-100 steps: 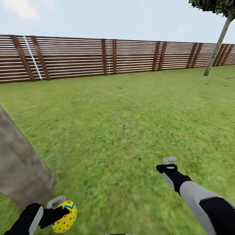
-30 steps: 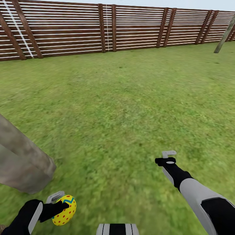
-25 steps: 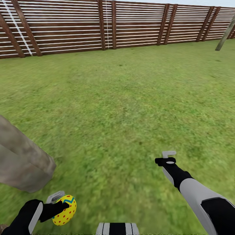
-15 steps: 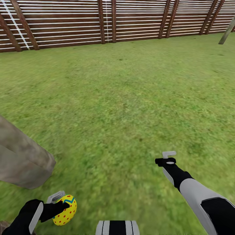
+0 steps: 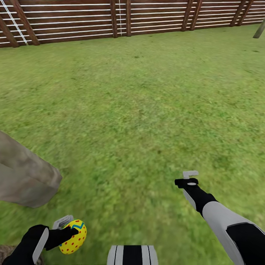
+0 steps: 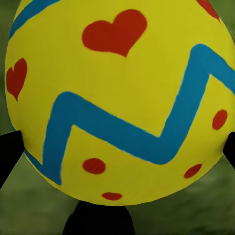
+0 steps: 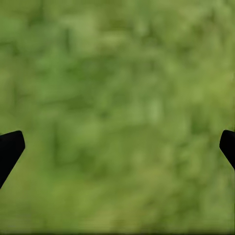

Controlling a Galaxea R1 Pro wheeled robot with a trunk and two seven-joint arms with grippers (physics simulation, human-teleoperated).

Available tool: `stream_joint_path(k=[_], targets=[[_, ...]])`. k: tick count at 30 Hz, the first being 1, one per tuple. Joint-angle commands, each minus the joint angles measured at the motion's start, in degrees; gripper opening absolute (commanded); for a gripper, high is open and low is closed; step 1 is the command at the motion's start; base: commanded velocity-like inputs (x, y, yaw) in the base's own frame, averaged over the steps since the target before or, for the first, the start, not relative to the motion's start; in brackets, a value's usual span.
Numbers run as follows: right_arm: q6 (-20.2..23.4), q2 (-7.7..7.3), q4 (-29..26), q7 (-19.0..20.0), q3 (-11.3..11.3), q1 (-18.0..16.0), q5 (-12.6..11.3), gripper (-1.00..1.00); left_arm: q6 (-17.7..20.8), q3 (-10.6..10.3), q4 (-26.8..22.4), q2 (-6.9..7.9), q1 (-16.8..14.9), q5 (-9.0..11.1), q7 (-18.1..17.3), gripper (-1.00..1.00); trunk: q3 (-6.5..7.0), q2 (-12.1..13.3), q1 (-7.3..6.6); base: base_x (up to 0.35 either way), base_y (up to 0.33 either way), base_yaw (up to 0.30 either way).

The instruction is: Take the three Easter eggs out of the wicker basket on the lawn in the garden, then place them on the lawn next to a single tree (choose any tree) so that all three eggs are next to the same tree and none are left in the basket.

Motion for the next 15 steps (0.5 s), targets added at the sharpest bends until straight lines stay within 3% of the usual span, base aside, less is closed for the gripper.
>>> stream_joint_path(k=[1, 15], targets=[[0.35, -0.05, -0.14, -0.32, 0.5, -0.01, -0.59, 1.0, 0.35, 0.13, -0.04, -0.06, -0.02, 0.27, -0.08, -1.0, -0.04, -0.02, -0.01, 0.0, 0.0, 0.0], [0.35, -0.04, -0.13, -0.32, 0.5, -0.01, -0.59, 1.0, 0.35, 0.13, -0.04, -0.08, -0.02, 0.29, -0.08, -1.0, -3.15, -0.2, 0.35, 0.0, 0.0, 0.0]])
